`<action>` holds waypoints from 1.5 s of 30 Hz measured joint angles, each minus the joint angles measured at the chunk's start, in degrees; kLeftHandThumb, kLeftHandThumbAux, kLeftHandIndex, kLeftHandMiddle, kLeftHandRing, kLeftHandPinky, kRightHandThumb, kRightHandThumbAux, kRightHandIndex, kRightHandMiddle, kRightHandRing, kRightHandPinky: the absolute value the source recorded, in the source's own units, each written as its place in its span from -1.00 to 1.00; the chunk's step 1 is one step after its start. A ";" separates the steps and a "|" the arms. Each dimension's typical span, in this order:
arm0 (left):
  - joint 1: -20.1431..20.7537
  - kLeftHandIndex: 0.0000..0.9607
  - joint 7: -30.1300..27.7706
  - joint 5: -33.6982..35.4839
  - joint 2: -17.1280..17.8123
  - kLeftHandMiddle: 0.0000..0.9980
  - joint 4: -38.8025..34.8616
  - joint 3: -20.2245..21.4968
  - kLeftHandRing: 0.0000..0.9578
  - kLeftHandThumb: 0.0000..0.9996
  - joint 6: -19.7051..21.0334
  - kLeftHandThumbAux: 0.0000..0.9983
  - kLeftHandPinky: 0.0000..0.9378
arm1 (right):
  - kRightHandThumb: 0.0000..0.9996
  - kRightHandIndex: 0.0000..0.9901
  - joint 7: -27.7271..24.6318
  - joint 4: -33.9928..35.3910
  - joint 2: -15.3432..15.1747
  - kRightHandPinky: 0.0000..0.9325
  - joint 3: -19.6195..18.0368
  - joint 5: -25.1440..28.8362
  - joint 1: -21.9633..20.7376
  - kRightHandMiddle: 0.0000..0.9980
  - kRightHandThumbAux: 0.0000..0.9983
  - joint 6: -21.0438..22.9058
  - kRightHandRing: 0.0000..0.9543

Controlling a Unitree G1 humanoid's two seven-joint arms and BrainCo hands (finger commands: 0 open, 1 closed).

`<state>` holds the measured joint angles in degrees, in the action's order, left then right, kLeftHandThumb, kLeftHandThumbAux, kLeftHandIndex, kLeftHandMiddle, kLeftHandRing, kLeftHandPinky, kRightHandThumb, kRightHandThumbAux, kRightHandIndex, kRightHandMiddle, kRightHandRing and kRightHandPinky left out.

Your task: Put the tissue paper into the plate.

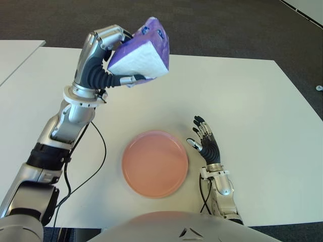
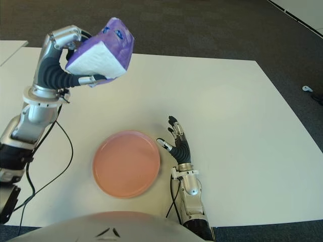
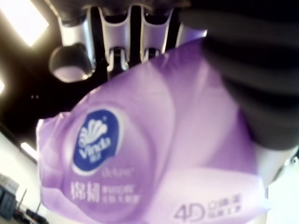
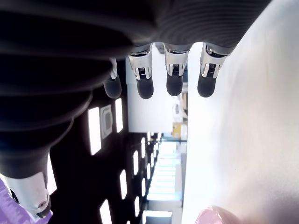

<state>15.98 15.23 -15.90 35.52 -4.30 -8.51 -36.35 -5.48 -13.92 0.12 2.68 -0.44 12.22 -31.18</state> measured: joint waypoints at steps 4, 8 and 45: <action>-6.72 -0.08 -7.59 3.12 0.47 0.73 -0.93 -2.85 0.81 0.49 -3.91 0.39 0.84 | -1.00 -1.00 0.76 0.00 0.15 -1.00 -0.07 0.10 0.00 -1.00 0.24 0.18 -1.00; -9.71 -0.08 -15.00 5.38 1.69 0.72 -0.55 -4.88 0.79 0.48 -5.73 0.39 0.83 | -1.00 -1.00 0.66 -0.33 0.05 -1.00 -0.17 0.27 -0.07 -1.00 0.22 -0.17 -1.00; -12.93 -0.08 -27.35 -17.74 6.21 0.67 -1.73 -2.50 0.76 0.50 -16.97 0.39 0.85 | -1.00 -1.00 1.41 -0.27 0.03 -1.00 0.10 0.46 -1.17 -1.00 0.23 2.60 -1.00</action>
<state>3.05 -12.12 -33.65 41.74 -6.03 -11.00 -53.32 -4.07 -14.19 0.15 2.78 0.02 11.05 -28.58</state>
